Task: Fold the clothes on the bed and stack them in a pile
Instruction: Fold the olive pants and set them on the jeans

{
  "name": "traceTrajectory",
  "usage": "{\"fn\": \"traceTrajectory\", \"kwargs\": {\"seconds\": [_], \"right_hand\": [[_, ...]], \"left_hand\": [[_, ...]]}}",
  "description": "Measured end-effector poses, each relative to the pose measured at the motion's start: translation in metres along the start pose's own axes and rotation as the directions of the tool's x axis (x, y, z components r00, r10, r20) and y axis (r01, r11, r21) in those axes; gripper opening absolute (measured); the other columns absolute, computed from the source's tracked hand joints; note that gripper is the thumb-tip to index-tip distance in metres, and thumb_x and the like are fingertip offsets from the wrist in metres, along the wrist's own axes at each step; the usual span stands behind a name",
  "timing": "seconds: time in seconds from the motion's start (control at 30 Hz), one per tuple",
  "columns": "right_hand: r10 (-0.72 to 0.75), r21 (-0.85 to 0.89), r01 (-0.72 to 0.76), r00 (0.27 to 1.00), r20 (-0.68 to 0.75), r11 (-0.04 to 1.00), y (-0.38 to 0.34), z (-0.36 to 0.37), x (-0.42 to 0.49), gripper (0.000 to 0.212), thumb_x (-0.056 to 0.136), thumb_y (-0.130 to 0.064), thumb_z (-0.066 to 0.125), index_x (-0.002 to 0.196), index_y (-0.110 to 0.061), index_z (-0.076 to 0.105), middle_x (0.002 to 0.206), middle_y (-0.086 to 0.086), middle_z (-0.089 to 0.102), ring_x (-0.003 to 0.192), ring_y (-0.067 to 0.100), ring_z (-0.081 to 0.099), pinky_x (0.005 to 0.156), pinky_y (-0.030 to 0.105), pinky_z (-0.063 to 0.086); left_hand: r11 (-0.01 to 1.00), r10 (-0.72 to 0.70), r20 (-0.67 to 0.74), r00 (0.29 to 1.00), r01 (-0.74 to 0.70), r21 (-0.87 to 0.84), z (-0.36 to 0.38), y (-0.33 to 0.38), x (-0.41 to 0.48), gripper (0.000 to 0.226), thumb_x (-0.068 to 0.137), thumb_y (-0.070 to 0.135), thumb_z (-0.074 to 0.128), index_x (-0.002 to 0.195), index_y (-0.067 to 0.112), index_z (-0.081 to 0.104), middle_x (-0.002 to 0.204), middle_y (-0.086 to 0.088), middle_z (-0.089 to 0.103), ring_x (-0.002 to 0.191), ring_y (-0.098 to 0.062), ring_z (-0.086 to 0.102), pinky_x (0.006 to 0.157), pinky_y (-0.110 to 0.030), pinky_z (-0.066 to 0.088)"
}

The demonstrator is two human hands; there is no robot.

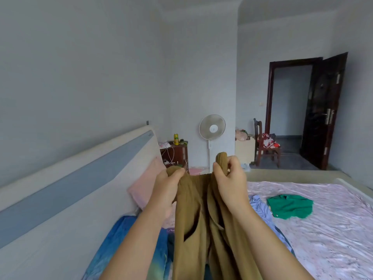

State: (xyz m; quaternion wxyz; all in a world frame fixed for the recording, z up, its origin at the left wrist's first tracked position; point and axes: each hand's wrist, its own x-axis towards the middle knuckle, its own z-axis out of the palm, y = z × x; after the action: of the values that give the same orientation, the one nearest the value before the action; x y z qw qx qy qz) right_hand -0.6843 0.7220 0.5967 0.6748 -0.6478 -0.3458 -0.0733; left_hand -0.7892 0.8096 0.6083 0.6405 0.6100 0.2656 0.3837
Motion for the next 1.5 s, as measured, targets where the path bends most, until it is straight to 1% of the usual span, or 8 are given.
{"fn": "traceTrajectory", "kwargs": {"seconds": [0.23, 0.43, 0.63, 0.77, 0.87, 0.97, 1.17, 1.5], "right_hand": [[-0.142, 0.078, 0.125, 0.949, 0.282, 0.989, 0.012, 0.012, -0.028, 0.01, 0.084, -0.018, 0.063, 0.088, -0.025, 0.056, 0.085, 0.0, 0.061, 0.079, 0.011, 0.059, 0.07, 0.023, 0.047], [-0.187, 0.249, 0.098, 0.911, 0.366, 0.964, 0.02, 0.018, -0.039, 0.027, 0.073, -0.011, 0.061, 0.096, -0.025, 0.059, 0.097, 0.011, 0.055, 0.083, 0.013, 0.055, 0.073, 0.017, 0.044], [-0.234, 0.515, -0.107, 0.799, 0.554, 0.851, 0.03, 0.013, -0.041, 0.05, 0.072, 0.014, 0.045, 0.117, -0.006, 0.056, 0.114, 0.013, 0.053, 0.098, 0.011, 0.061, 0.088, 0.019, 0.046], [-0.15, 0.425, 0.006, 0.94, 0.306, 0.905, 0.04, 0.015, -0.045, 0.032, 0.076, -0.003, 0.054, 0.099, -0.022, 0.065, 0.096, 0.005, 0.066, 0.09, 0.007, 0.063, 0.084, 0.015, 0.045], [0.023, 0.166, -0.039, 0.995, 0.097, 0.985, 0.062, 0.008, -0.044, 0.049, 0.066, -0.034, 0.073, 0.109, -0.031, 0.05, 0.111, -0.004, 0.054, 0.099, -0.001, 0.052, 0.086, 0.012, 0.039], [0.234, 0.314, -0.349, 0.907, 0.349, 0.883, 0.073, 0.003, -0.045, 0.086, 0.056, -0.038, 0.085, 0.128, -0.017, 0.043, 0.129, -0.001, 0.053, 0.108, 0.004, 0.055, 0.089, 0.02, 0.042], [0.308, 0.525, -0.593, 0.789, 0.532, 0.611, 0.056, -0.004, -0.044, 0.094, 0.007, -0.045, 0.091, 0.09, -0.013, 0.062, 0.077, -0.002, 0.074, 0.069, 0.008, 0.069, 0.057, 0.019, 0.054], [0.315, 0.365, -0.49, 0.839, 0.443, 0.792, 0.023, -0.047, -0.063, 0.072, 0.038, -0.048, 0.087, 0.097, -0.014, 0.064, 0.089, -0.003, 0.074, 0.081, 0.009, 0.069, 0.064, 0.019, 0.053]], "left_hand": [[0.981, 0.167, 0.202, 0.965, -0.184, 0.066, 0.001, -0.022, -0.011, 0.009, 0.095, 0.018, 0.047, 0.101, 0.021, 0.053, 0.103, -0.01, 0.064, 0.1, -0.022, 0.062, 0.089, -0.04, 0.05], [0.982, 0.191, 0.21, 0.959, -0.188, -0.034, -0.003, -0.024, -0.011, 0.029, 0.083, 0.031, 0.06, 0.105, 0.013, 0.049, 0.098, -0.009, 0.062, 0.095, -0.018, 0.063, 0.09, -0.037, 0.051], [0.963, 0.236, 0.164, 0.958, -0.254, 0.095, -0.014, -0.02, 0.0, 0.026, 0.087, 0.001, 0.052, 0.091, 0.026, 0.056, 0.089, 0.007, 0.063, 0.086, -0.005, 0.06, 0.077, -0.022, 0.049], [0.932, 0.313, 0.187, 0.931, -0.339, 0.128, -0.02, -0.021, 0.0, 0.028, 0.092, 0.004, 0.049, 0.09, 0.032, 0.055, 0.084, 0.022, 0.059, 0.083, 0.011, 0.057, 0.077, -0.015, 0.043], [0.934, 0.349, 0.217, 0.912, -0.356, -0.004, -0.026, -0.021, 0.001, 0.019, 0.091, 0.01, 0.052, 0.096, 0.027, 0.058, 0.098, 0.008, 0.064, 0.098, -0.007, 0.061, 0.086, -0.022, 0.047], [0.929, 0.363, 0.253, 0.897, -0.326, -0.176, -0.032, -0.017, 0.002, 0.028, 0.078, 0.018, 0.051, 0.105, 0.015, 0.059, 0.101, 0.0, 0.068, 0.1, -0.014, 0.063, 0.09, -0.028, 0.049], [0.912, 0.364, 0.329, 0.872, -0.262, -0.315, -0.034, -0.012, 0.004, 0.031, 0.079, 0.013, 0.049, 0.109, 0.008, 0.057, 0.095, 0.002, 0.07, 0.095, -0.011, 0.064, 0.083, -0.022, 0.051], [0.909, 0.32, 0.28, 0.905, -0.21, -0.36, -0.015, -0.023, -0.01, 0.023, 0.094, 0.0, 0.039, 0.105, 0.009, 0.057, 0.099, -0.004, 0.066, 0.095, -0.012, 0.063, 0.09, -0.027, 0.049]]}}
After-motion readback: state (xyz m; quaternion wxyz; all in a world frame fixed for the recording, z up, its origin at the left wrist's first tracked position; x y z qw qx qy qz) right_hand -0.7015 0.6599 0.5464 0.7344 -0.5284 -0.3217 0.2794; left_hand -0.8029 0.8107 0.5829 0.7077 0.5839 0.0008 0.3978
